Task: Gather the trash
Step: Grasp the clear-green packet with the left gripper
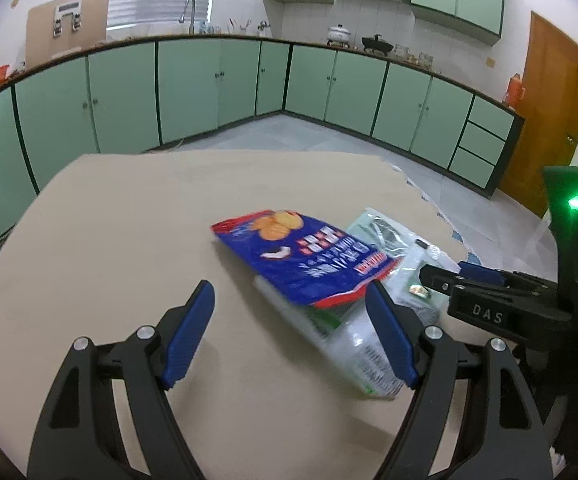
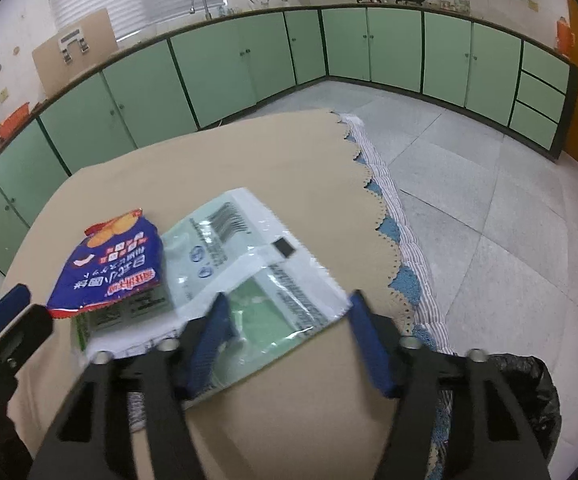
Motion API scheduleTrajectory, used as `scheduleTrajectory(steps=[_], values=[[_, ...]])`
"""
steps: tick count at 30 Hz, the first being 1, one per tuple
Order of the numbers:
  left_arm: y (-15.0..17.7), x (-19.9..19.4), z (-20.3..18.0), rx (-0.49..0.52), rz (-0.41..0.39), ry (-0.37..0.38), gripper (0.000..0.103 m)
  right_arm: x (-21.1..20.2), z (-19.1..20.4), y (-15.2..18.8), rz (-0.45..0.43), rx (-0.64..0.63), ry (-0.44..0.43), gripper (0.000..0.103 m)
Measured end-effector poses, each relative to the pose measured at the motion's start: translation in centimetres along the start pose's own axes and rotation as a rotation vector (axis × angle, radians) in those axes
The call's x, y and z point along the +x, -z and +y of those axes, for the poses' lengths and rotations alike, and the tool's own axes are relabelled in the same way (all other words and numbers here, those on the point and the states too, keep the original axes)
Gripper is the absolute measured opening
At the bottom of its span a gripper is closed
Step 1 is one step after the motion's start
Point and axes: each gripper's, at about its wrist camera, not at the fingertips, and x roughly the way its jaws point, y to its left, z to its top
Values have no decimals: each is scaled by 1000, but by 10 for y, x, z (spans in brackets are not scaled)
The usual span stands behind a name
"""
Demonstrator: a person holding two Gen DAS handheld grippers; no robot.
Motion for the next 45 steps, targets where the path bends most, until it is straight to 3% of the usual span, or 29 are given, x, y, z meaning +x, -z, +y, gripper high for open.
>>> scheduleTrajectory(steps=[1,2,3,9,12,14,17,24,34,36,37,38,45], values=[[-1,2,1,-8,5,3,75,-1,-1,1,-2,5,-12,33],[-2,3,1,-15,6,6,75,-2,-2,1,-1,8,-17,16],[-4,4,1,-16,8,5,75,-1,-2,1,1,9,-22,11],[-4,15,1,-7,45,-32,64,-4,-1,1,-14,4,-36,4],[-3,19,5,-5,53,-47,42,-10,0,4,-29,-4,-45,3],[-1,22,7,-12,73,-35,13,-12,0,6,-34,-2,-49,3],[0,21,10,-19,73,-26,0,-16,-1,8,-38,-1,-54,3],[6,4,16,-46,35,-18,0,-25,2,17,-42,-17,-53,3],[13,-9,31,-74,75,16,2,-29,-2,23,-28,-9,-42,3],[9,-5,31,-85,87,24,17,-29,-2,23,-30,-12,-39,3],[9,-5,29,-84,79,20,35,-29,-2,23,-30,-13,-37,3],[7,-5,31,-80,68,19,43,-28,-2,23,-29,-14,-36,3],[-7,14,14,-25,54,-18,59,-25,-3,25,-15,-10,-44,3]])
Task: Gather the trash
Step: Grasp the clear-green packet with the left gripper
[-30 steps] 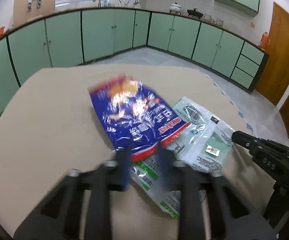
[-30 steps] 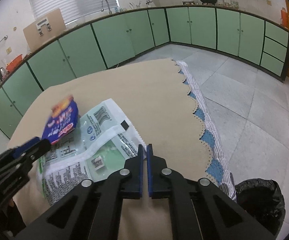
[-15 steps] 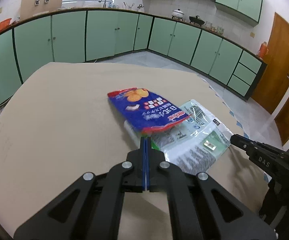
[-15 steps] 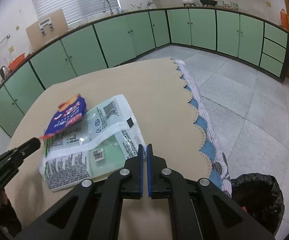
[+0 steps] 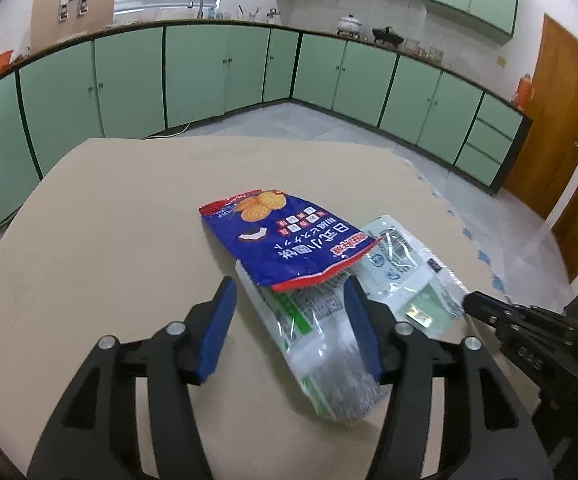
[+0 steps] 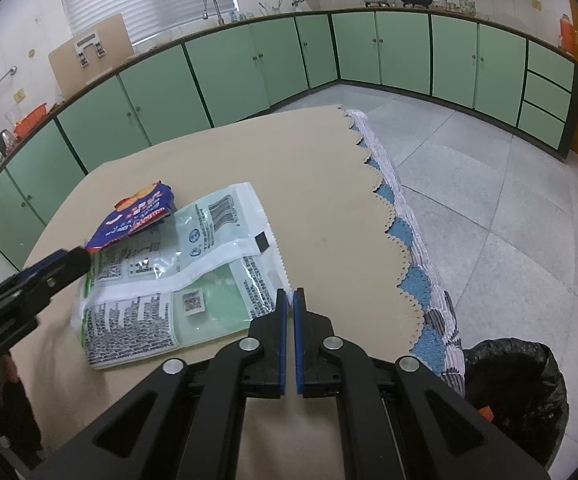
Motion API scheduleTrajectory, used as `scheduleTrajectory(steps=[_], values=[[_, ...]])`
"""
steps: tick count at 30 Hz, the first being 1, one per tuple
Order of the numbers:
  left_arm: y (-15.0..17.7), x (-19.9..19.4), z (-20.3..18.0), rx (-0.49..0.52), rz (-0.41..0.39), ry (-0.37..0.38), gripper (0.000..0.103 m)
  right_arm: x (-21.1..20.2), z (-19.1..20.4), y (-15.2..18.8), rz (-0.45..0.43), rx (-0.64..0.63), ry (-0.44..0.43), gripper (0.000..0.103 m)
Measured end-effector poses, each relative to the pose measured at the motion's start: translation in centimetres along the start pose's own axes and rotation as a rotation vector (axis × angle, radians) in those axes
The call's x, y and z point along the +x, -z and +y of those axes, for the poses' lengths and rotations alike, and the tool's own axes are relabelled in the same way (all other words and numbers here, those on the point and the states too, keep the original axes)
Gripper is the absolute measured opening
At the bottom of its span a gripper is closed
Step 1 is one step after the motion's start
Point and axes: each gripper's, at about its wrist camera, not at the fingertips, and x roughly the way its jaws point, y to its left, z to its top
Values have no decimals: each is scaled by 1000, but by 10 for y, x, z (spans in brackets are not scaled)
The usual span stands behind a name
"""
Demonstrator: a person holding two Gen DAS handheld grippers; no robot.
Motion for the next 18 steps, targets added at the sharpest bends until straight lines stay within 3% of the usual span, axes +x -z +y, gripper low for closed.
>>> scheduleTrajectory(steps=[3,5,9,10,18], values=[[-4,13,1,-20,18,-6,63,0,0,0,4,-3,-2,3],[-4,18,2,-20,22,-13,59,0,-1,0,8,-3,-4,3],[-6,21,10,-62,17,-24,30,0,-2,1,8,7,-1,3],[-5,20,14,-72,11,-28,12,0,-3,1,7,11,0,3],[3,5,22,-90,-7,-6,5,-11,1,5,-3,-6,-1,3]])
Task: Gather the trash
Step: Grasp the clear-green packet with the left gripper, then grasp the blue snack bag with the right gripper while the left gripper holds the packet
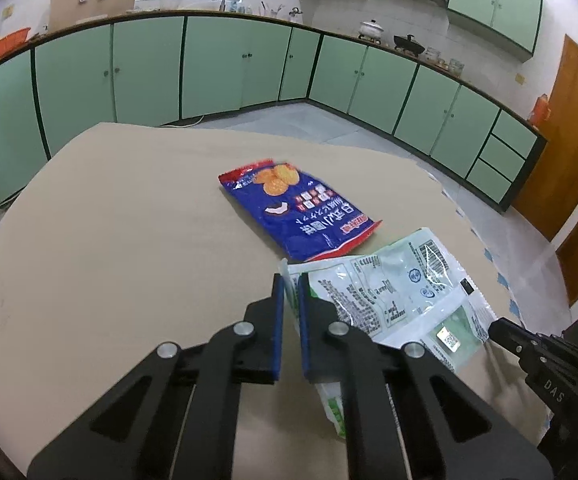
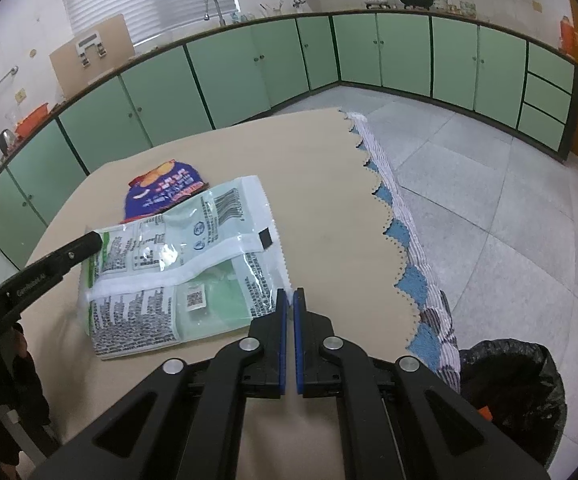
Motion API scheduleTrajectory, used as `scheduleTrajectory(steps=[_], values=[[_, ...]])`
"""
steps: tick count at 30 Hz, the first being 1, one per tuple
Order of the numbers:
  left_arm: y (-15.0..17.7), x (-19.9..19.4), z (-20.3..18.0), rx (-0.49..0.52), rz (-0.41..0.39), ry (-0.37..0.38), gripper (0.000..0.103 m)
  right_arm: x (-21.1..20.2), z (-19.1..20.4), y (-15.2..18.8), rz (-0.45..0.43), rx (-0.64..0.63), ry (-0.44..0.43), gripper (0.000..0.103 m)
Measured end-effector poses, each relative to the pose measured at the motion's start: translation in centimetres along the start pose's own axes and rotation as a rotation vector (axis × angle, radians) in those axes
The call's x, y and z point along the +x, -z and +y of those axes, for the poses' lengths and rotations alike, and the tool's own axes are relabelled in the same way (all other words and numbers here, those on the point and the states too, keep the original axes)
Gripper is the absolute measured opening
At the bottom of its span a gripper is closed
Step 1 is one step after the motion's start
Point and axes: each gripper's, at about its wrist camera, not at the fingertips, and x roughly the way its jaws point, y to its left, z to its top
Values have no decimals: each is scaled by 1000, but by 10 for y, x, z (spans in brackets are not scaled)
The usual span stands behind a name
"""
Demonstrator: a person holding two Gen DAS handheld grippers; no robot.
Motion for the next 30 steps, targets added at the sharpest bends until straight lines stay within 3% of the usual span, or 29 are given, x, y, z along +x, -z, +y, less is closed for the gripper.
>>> scheduleTrajectory(steps=[8,11,20,30], values=[[11,-17,9,-38,-14,-6,4,-9,2,2,-8,11,-10,10],[10,-24,22,-52,-27,-29,3,-9,10,-4,-24,-11,-25,18],[17,-60,94,-148,-83,-157,2,16,59,-25,-29,-78,-98,21],[9,-67,153,-373,-152,-283,2,47,87,-36,-8,-101,-104,24]])
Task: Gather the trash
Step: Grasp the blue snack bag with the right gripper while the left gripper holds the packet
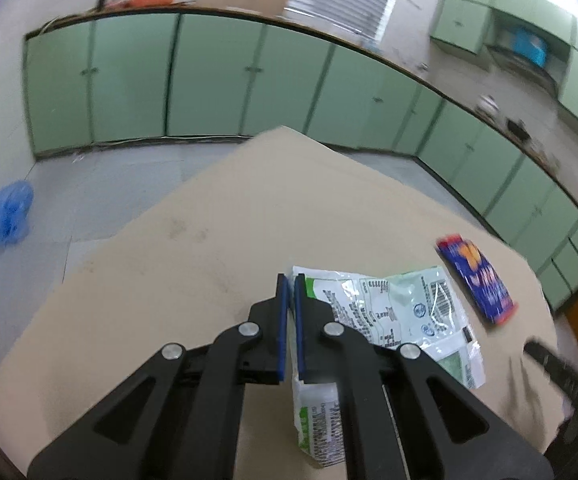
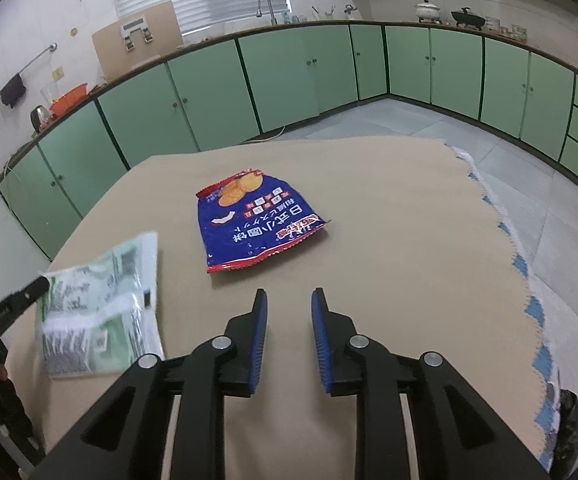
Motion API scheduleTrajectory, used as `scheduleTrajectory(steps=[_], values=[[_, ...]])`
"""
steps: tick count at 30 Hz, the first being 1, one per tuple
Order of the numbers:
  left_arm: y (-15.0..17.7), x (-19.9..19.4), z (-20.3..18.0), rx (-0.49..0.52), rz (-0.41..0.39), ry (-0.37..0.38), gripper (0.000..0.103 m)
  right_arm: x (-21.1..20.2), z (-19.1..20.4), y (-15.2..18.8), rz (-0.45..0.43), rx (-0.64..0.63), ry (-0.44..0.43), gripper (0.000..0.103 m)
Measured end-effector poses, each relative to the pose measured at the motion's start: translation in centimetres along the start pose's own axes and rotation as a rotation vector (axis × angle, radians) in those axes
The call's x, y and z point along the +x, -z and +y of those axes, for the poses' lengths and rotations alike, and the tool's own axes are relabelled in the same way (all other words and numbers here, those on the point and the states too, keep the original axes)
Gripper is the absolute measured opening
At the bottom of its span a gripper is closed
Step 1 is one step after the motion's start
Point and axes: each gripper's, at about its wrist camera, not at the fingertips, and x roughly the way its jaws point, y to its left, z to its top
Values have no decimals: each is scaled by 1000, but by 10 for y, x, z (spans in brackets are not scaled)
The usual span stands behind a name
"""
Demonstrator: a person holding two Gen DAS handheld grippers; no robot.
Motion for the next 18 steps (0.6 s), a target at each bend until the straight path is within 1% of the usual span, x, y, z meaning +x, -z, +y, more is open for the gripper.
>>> scheduleTrajectory(steps=[2,4,8,9,11,13,16,18], values=[[-3,4,-7,-17,-12,-4,2,4,1,-1,10,2,0,25],[-6,9,-17,-10,-15,5,2,7,1,-3,15,0,6,27],[-13,20,-40,37,-26,19,2,10,-3,-14,-3,11,24,38],[-15,22,-45,48,-30,21,2,11,-4,-17,-7,15,24,39],[-15,24,-48,56,-35,19,2,13,-6,-26,-14,17,23,39],[-14,26,-48,51,-41,13,2,17,-6,-33,-12,12,18,43],[-15,25,-42,20,-50,1,2,30,-8,-44,9,20,12,47],[-14,25,-37,-2,-53,-13,2,38,-10,-47,27,28,7,52]])
